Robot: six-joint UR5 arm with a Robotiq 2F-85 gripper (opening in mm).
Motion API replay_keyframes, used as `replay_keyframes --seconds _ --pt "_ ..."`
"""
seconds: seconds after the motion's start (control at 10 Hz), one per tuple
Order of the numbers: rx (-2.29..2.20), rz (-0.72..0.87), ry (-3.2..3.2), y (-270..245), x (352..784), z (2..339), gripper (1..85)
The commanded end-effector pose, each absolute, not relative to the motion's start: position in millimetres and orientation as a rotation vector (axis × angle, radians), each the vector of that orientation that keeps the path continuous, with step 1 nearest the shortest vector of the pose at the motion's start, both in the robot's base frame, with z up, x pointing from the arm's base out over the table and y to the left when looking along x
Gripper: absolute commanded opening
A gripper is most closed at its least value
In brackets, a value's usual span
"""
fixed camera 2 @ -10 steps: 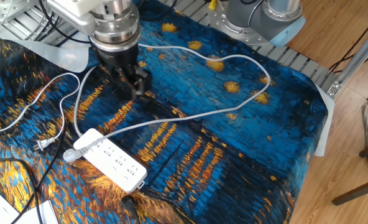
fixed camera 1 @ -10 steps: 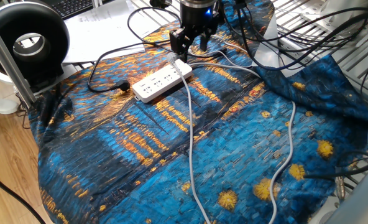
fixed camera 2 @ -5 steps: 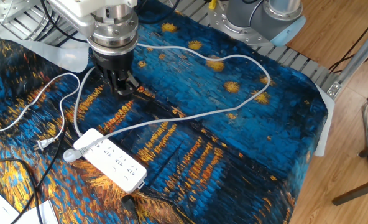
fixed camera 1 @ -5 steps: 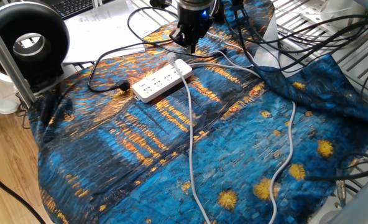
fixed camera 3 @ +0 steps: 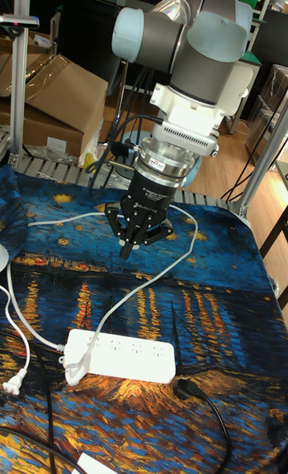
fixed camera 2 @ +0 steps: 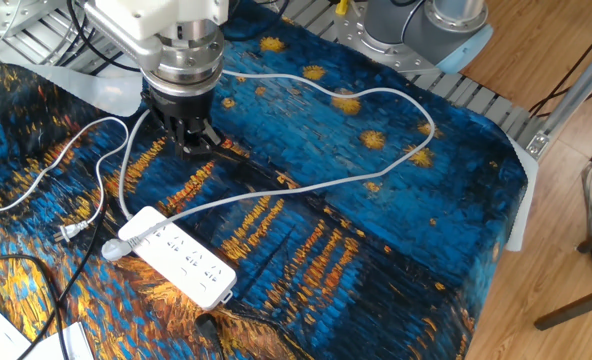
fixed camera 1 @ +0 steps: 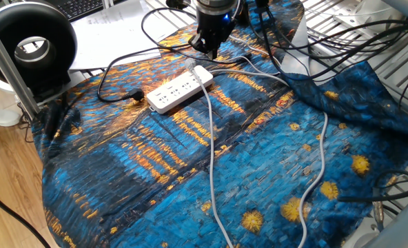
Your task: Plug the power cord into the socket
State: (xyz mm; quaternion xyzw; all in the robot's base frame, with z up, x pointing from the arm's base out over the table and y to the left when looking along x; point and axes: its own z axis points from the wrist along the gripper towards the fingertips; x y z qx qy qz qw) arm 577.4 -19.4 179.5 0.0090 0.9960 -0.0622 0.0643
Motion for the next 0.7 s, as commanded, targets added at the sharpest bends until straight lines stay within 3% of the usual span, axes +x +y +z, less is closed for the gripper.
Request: replay_keyframes --seconds 0.0,0.6 --pt "0.023 -0.181 3.009 -17.7 576.9 178.5 1.3" --pt "-0.003 -0.199 3.016 -19.1 574.9 176.3 1.3"
